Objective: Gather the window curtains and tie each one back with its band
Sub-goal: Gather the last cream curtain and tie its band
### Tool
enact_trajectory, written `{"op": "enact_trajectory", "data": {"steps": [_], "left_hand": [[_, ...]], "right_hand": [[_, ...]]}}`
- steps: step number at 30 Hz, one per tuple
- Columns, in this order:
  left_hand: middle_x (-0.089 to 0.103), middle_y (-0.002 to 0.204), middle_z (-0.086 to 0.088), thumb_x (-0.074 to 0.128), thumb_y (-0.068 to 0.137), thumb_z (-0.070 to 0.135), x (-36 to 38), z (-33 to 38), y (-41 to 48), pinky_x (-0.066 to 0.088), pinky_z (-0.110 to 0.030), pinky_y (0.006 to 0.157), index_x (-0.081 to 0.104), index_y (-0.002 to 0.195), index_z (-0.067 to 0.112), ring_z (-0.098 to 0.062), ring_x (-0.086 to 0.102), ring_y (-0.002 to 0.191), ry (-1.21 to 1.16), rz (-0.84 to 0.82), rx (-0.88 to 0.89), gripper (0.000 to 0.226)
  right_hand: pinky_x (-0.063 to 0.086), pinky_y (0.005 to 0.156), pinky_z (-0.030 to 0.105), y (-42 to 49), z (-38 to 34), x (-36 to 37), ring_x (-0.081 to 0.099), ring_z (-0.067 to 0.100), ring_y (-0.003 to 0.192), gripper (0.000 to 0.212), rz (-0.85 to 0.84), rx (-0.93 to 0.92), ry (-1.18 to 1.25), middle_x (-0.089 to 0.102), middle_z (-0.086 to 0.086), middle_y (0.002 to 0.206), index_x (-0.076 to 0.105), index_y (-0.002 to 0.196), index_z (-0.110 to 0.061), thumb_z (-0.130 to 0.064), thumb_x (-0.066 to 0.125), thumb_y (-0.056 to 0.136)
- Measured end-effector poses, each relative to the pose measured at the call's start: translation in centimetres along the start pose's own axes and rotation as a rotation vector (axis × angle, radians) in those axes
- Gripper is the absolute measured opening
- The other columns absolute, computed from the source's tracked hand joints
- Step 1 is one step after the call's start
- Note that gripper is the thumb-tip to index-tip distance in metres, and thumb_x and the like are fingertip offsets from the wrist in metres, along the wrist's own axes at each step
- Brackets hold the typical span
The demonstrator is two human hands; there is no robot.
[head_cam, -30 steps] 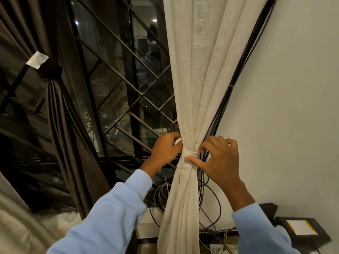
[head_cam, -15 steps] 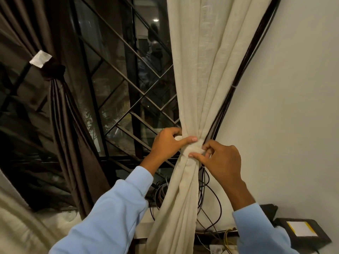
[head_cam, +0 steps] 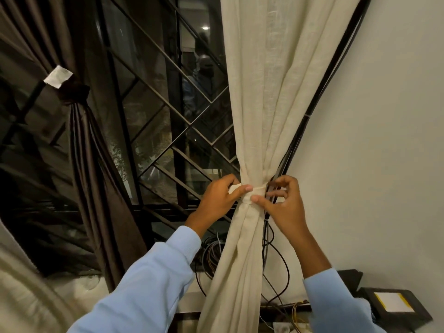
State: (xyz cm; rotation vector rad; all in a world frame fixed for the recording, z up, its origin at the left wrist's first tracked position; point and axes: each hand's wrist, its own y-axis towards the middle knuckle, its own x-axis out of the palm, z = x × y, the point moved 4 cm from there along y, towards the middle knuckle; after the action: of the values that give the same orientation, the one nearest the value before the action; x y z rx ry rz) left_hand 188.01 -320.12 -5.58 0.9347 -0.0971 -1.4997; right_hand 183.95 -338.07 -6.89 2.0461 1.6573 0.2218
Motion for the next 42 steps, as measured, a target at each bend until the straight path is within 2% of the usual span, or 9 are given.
{"op": "enact_trajectory", "data": {"steps": [3,11,16,20,23,30,35,38,42], "left_hand": [[0.055,0.065,0.01,0.055,0.078,0.064,0.2,0.1,-0.3,0.039,-0.017,0.053,0.055,0.075,0.021,-0.001,0.05,0.059,-0.097,-0.08,-0.002,0.043],[0.063,0.081,0.0,0.069,0.085,0.028,-1.5,0.0,-0.7,0.041,-0.023,0.062,0.07,0.09,0.009,-0.01,0.054,0.07,0.135,-0.049,0.061,0.02],[0.069,0.086,-0.004,0.062,0.089,0.037,-1.4,2.4,-2.7,0.048,-0.034,0.066,0.072,0.096,0.012,-0.017,0.061,0.075,0.447,-0.12,0.157,0.027],[0.068,0.086,0.0,0.052,0.091,0.043,-1.0,5.4,-3.5,0.047,-0.033,0.069,0.068,0.089,0.019,-0.018,0.062,0.079,0.681,-0.054,0.163,0.029],[0.066,0.083,0.001,0.044,0.094,0.043,-0.6,6.2,-3.6,0.039,-0.027,0.06,0.064,0.084,0.019,-0.016,0.06,0.073,0.794,-0.055,0.068,0.033],[0.062,0.064,0.003,0.05,0.089,0.035,-2.1,7.3,-3.4,0.034,-0.024,0.048,0.067,0.071,0.019,-0.012,0.052,0.055,0.628,0.001,0.097,0.029],[0.045,0.116,-0.002,0.076,0.07,0.051,-1.7,7.7,0.0,0.045,-0.026,0.074,0.053,0.109,0.018,-0.015,0.046,0.101,0.329,0.112,0.067,0.055],[0.041,0.115,0.002,0.083,0.067,0.04,-0.5,6.4,1.8,0.043,-0.027,0.077,0.029,0.111,0.021,-0.016,0.048,0.103,0.029,0.045,-0.151,0.072],[0.046,0.119,0.008,0.073,0.081,0.021,-1.1,4.2,2.9,0.045,-0.026,0.086,0.024,0.138,0.017,-0.006,0.05,0.105,-0.08,-0.005,-0.076,0.075]], "right_hand": [[0.052,0.085,0.017,-1.1,2.6,2.6,0.06,-0.004,0.108,0.103,-0.215,0.124,0.027,0.056,-0.019,0.124,0.036,0.133,-0.038,-0.043,0.096,0.049],[0.048,0.067,0.023,-1.1,4.7,3.4,0.067,0.012,0.079,0.012,0.144,0.148,0.05,0.069,-0.012,0.082,0.067,0.096,-0.027,-0.024,0.074,0.087],[0.035,0.056,0.015,-1.8,3.6,3.8,0.057,0.003,0.076,0.04,0.286,0.079,-0.197,0.056,-0.02,0.09,0.045,0.117,-0.027,-0.03,0.071,0.088],[0.042,0.068,0.003,-3.4,2.2,4.8,0.055,-0.001,0.089,0.062,0.401,-0.151,-0.179,0.05,-0.004,0.113,0.035,0.12,-0.024,-0.028,0.08,0.077],[0.046,0.087,0.019,-4.5,1.2,4.9,0.051,0.016,0.107,0.046,0.464,-0.448,-0.325,0.044,0.01,0.122,0.047,0.117,-0.015,-0.028,0.075,0.082],[0.049,0.079,0.022,-4.1,0.5,4.1,0.057,0.008,0.093,0.013,0.282,-0.569,-0.262,0.063,-0.006,0.1,0.064,0.104,-0.02,-0.029,0.061,0.095],[0.053,0.09,0.026,-4.3,1.4,4.0,0.063,0.009,0.1,0.022,0.17,-0.491,-0.216,0.068,-0.004,0.104,0.07,0.108,-0.008,-0.012,0.054,0.094],[0.049,0.094,0.023,-4.6,0.9,4.4,0.064,0.013,0.101,0.027,0.109,-0.534,-0.271,0.072,0.007,0.104,0.071,0.109,-0.005,-0.009,0.05,0.093],[0.047,0.1,0.027,-4.7,0.2,3.3,0.059,0.013,0.112,0.034,0.067,-0.498,-0.256,0.067,0.004,0.116,0.069,0.114,-0.009,-0.006,0.042,0.093]]}}
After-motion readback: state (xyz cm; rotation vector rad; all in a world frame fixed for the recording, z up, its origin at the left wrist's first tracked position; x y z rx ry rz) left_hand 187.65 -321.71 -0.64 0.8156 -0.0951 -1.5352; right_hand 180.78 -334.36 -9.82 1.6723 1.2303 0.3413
